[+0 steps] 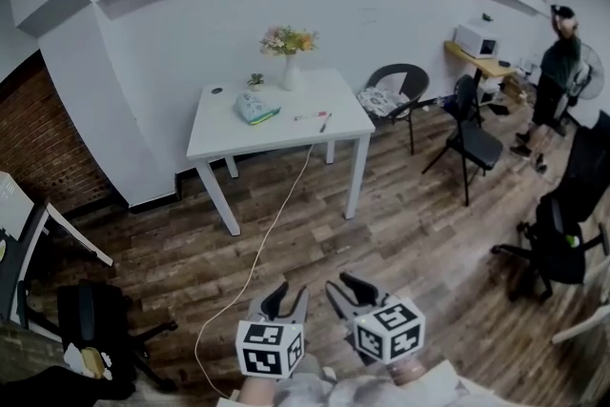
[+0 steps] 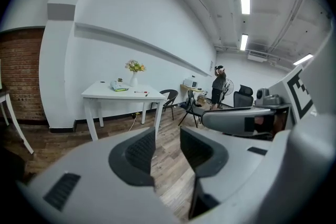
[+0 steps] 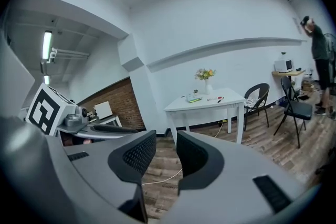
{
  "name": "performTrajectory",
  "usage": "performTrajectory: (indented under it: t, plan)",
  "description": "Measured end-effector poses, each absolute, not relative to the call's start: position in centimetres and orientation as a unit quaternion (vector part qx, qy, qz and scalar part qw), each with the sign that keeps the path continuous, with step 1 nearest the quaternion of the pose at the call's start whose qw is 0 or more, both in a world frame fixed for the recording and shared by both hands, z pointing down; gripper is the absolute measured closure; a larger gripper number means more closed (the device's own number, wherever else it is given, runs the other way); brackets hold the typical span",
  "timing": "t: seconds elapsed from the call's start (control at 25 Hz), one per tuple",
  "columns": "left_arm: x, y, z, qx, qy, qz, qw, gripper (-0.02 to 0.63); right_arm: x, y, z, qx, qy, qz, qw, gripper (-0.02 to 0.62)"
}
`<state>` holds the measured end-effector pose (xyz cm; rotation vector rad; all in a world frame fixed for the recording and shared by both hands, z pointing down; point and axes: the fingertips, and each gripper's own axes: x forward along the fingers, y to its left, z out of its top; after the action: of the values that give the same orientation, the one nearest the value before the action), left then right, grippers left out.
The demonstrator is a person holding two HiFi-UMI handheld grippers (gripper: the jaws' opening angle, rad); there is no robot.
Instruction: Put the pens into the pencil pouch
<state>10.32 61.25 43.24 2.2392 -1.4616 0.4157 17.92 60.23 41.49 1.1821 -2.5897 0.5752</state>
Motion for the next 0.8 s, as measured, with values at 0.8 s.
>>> performTrajectory:
  t: [0.8]
  plan:
    - [6.9, 43.9, 43.5, 0.819, -0.513, 0.145, 0.211, 0.471, 15.8, 43.3, 42.5, 0.438, -0.87, 0.19, 0.12, 0.494]
